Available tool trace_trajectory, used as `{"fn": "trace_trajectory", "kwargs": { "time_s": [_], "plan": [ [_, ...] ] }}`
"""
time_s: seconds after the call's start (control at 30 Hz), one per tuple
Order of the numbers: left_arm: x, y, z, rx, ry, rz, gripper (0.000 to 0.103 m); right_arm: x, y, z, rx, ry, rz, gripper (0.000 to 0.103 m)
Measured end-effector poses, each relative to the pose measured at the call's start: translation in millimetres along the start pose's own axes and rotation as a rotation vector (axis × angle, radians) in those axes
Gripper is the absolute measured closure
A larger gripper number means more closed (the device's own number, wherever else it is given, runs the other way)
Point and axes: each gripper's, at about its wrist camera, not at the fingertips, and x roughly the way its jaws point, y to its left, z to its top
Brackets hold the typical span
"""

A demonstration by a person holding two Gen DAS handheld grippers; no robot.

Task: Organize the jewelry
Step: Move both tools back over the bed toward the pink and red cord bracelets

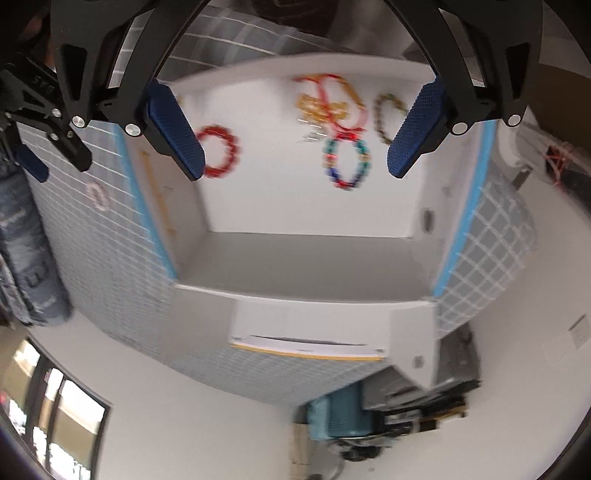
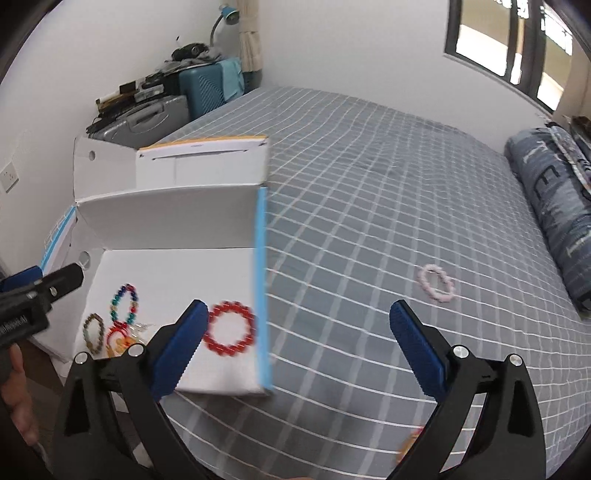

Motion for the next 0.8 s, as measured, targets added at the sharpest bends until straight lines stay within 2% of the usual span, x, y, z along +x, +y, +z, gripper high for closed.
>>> {"fn": "trace_trajectory", "kwargs": {
  "time_s": [0.2, 0.3, 0.43, 0.6, 0.8],
  "plan": [
    [-12.4, -64.9, -1.6, 0.063, -0.027, -0.078, 0.006, -20.6, -71.3, -29.0, 0.06, 0.016, -0.052, 0.009],
    [-12.8, -110.4, -5.5, 0.107, -0.025, -0.146, 0.006, -28.5, -98.3, -49.8, 0.078, 0.03, -0.064, 0.009],
    [-2.8, -169.7, -13.2, 0.182, -0.019, -0.183, 0.006, -30.4, -128.8, -81.4, 0.109, 0.064, -0.088, 0.009],
    [33.7, -244.1, -19.1, 0.262, 0.032, -0.201, 0.006, -18.7, -154.9, -116.1, 0.15, 0.116, -0.087, 0.009],
    [99.2, -302.3, -20.2, 0.301, 0.101, -0.201, 0.006, 10.3, -178.3, -145.7, 0.202, 0.17, -0.047, 0.009]
  ]
}}
